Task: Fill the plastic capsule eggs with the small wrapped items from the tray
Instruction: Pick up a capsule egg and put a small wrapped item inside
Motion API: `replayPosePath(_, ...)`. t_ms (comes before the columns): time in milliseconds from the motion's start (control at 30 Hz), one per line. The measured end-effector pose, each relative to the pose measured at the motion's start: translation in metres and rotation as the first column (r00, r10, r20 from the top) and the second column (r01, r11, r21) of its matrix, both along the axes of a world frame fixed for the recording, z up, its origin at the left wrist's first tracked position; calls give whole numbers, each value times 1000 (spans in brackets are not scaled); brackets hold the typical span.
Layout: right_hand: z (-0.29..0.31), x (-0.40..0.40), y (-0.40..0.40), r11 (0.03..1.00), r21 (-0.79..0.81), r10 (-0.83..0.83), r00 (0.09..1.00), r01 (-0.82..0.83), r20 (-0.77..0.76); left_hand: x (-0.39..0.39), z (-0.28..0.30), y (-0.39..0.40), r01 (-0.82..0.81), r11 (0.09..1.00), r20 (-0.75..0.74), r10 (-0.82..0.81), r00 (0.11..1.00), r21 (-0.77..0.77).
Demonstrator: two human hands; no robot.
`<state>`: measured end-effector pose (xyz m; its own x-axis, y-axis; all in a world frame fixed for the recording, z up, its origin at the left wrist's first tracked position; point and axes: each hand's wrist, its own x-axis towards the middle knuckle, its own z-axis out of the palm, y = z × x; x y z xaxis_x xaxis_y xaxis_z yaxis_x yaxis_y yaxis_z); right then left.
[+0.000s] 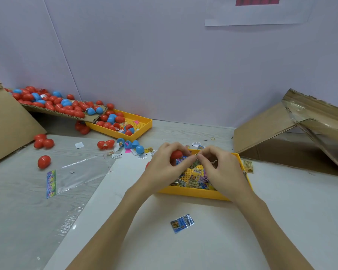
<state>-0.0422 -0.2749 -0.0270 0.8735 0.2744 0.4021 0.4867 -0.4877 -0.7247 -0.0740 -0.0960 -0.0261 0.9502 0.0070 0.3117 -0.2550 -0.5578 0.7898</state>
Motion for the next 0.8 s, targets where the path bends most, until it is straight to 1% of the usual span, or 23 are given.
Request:
replayPosePath(33, 2, -2, 0, 999, 27, 29, 1000, -29, -10, -1, -2, -1, 6, 998, 11, -7, 1000, 66)
replayPosePath(67, 4, -3, 0, 998, 46, 53, 998, -52, -15, 0, -4, -2, 15, 996, 28, -18, 999, 83)
replayPosePath(133, 6, -4, 1, 990, 114, 89, 996, -85, -32, 0, -3, -2, 21, 998, 92, -26, 995, 52)
replayPosePath(200, 9, -5, 3, 951, 295, 141, 980, -95, -141, 1, 0, -1, 10, 999, 132, -4, 991, -46)
replayPosePath(267, 10, -5, 4, 903, 425, 206, 936, -68, -286, 1, 1, 0, 13, 985, 120, 7, 993, -172)
replayPosePath(333, 8, -5, 4, 879, 474, 252, 888, -44, -384, -1, 3, 0, 14, 971, 89, 8, 996, -237)
replayPosePath(400, 4, -6, 6, 818, 575, 332, 822, -7, -463, -2, 3, 0, 25, 974, 91, -4, 996, -227)
replayPosePath(467, 4, -5, 8, 725, 687, 456, 721, 39, -522, -2, 3, 1, 36, 979, 99, -17, 995, -200)
replayPosePath(500, 6, -5, 8, 695, 717, 502, 678, 54, -537, -2, 4, 1, 44, 980, 105, -24, 994, -195)
replayPosePath(567, 9, -5, 6, 676, 735, 544, 640, 47, -542, -3, 4, 0, 76, 976, 129, -50, 990, -204)
replayPosePath(633, 11, -5, 5, 649, 759, 571, 628, 49, -529, -3, 5, -1, 100, 971, 144, -70, 987, -215)
replayPosePath(700, 10, -5, 5, 600, 795, 589, 623, 90, -515, -4, 5, -3, 108, 969, 133, -80, 988, -220)
replayPosePath(800, 9, -5, 5, 590, 799, 564, 647, 117, -512, -4, 3, -6, 81, 980, 86, -66, 994, -183)
